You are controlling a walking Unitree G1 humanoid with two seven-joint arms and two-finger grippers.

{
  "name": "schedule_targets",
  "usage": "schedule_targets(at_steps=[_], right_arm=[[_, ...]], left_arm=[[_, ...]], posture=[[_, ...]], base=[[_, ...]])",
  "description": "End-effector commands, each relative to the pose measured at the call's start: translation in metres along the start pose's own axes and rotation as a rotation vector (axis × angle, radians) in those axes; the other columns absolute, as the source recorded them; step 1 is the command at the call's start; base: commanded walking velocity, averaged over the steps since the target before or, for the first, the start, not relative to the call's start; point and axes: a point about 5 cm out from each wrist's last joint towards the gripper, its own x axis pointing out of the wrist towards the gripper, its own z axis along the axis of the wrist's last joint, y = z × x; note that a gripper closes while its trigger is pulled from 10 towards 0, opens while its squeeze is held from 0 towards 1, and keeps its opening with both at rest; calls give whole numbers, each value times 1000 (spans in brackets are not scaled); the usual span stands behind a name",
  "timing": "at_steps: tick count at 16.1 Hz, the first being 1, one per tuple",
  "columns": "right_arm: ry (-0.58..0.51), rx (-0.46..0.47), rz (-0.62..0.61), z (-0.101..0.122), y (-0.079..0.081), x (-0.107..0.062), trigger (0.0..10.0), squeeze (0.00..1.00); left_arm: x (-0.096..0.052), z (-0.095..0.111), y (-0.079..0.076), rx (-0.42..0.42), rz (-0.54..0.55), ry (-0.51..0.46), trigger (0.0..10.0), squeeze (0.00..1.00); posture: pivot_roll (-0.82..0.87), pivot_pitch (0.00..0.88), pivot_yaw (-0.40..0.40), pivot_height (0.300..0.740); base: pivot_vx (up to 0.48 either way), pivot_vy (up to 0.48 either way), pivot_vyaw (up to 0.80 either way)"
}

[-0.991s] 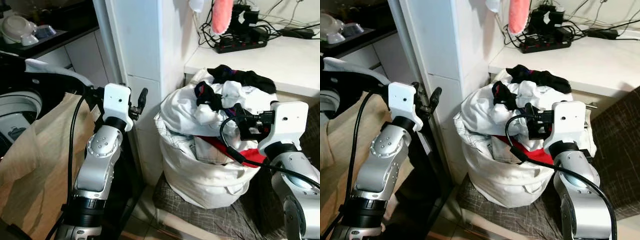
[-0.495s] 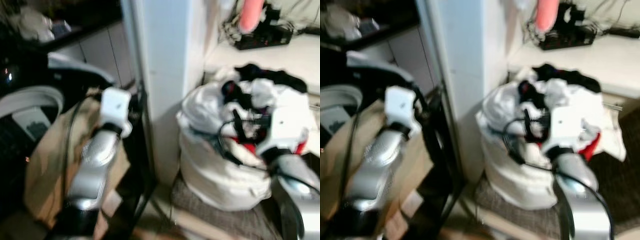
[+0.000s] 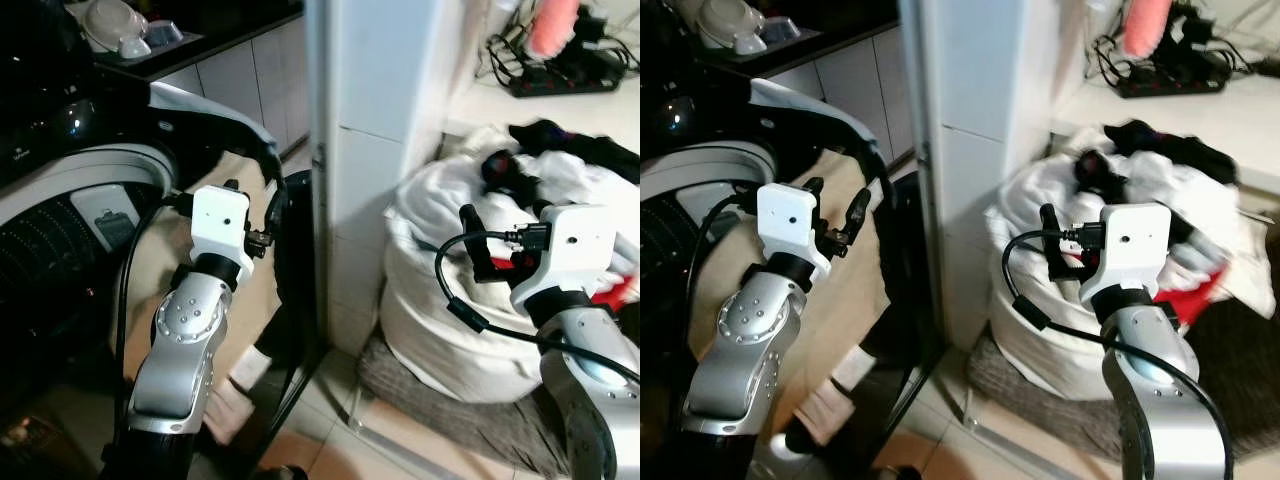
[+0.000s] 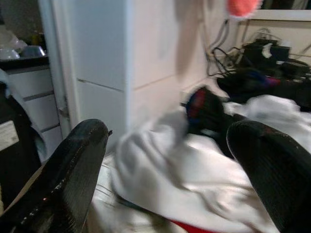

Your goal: Clothes washing

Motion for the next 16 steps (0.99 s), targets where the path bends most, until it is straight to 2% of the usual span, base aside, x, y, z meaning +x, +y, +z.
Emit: schedule_targets(at_steps=[1, 3, 4, 8, 12, 16], right_arm=[[7, -1, -13, 0, -6, 0, 10000, 0], [13, -23, -27, 0, -10, 2, 10000, 0], [15, -64, -68, 1, -17, 6, 10000, 0], [28, -101, -102, -4, -21, 7, 10000, 0], [47, -124, -82, -7, -21, 7, 10000, 0], [38, -127, -94, -5, -22, 8, 10000, 0]], left_arm=[[4, 5, -6, -5, -17, -8, 10000, 0], [7, 5, -8, 4, -1, 10, 10000, 0], [11, 6, -11, 16, 4, 2, 10000, 0], [15, 3, -11, 39, 12, 24, 10000, 0], [20, 4, -14, 53, 5, 33, 10000, 0], [21, 6, -16, 43, -3, 25, 10000, 0]], posture=[[-142, 0, 62, 740], [-142, 0, 62, 740], [-140, 0, 58, 740], [-140, 0, 59, 740], [-142, 0, 59, 740], [-143, 0, 62, 740]], base=[[0, 0, 0], [0, 0, 0], [0, 0, 0], [0, 0, 0], [0, 0, 0], [269, 0, 800]])
